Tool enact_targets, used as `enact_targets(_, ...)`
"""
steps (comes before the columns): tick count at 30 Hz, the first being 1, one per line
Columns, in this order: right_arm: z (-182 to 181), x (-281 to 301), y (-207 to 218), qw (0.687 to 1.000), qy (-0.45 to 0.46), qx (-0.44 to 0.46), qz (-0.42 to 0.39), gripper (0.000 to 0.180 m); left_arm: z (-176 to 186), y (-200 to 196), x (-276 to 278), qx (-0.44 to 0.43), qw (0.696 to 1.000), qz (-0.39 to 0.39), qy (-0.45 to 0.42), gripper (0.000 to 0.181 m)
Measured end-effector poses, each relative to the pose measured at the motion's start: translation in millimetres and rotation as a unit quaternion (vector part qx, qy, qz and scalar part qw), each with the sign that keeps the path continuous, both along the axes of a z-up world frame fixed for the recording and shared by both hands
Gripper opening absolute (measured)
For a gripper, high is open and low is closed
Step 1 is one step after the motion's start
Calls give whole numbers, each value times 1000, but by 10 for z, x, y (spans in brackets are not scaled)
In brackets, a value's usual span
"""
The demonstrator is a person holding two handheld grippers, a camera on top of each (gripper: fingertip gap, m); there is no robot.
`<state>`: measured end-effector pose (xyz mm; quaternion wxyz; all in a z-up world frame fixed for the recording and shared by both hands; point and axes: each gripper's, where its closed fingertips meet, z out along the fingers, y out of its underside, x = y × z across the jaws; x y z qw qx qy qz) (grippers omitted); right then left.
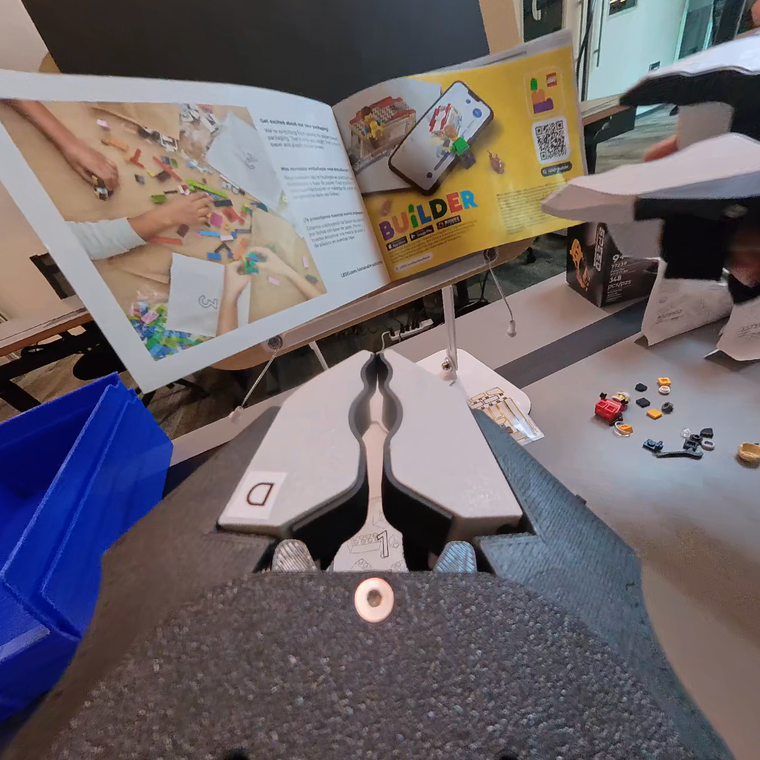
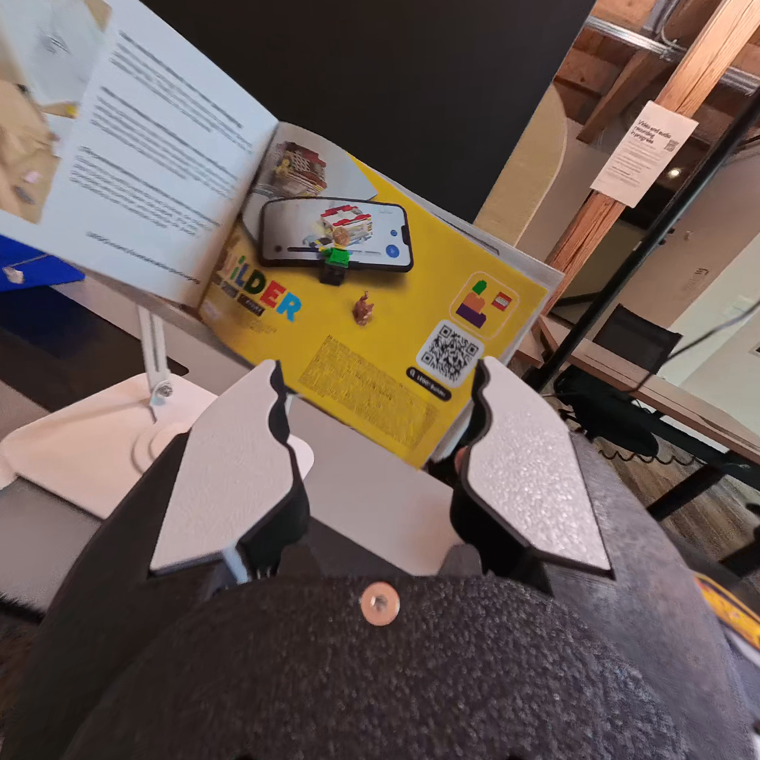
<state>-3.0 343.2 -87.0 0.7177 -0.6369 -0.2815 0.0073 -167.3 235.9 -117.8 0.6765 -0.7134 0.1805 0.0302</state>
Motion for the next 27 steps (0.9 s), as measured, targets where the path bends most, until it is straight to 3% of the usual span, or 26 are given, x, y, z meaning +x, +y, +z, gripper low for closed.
enact_targets(5,-22,-76,455,999,-4,-31,-6,100,-158,78,-71,-21,1000,4,0,0)
enact_targets(8,-91,-101,541,999,1,-34,-12,96,-228,118,-93,-31,1000,2,-1,0)
enact_targets(13,-116,-191,490,1000,-12,-13,-20,58,-366,177,-96,-50,999,-1,-3,0)
enact_targets(18,-99,-245,473,1000,1,-26,-12,37,-439,193,-67,-58,998,-5,4,0)
enact_targets(20,31,-176,460,1000,15,-10,-18,47,-457,197,-66,-61,998,-5,4,0)
enact_targets(23,185,-40,549,999,22,-8,-34,90,-490,209,-55,-67,998,-8,-1,0)
enact_targets(27,82,-67,714,998,-8,-57,-19,94,-536,211,20,-73,997,-19,0,0)
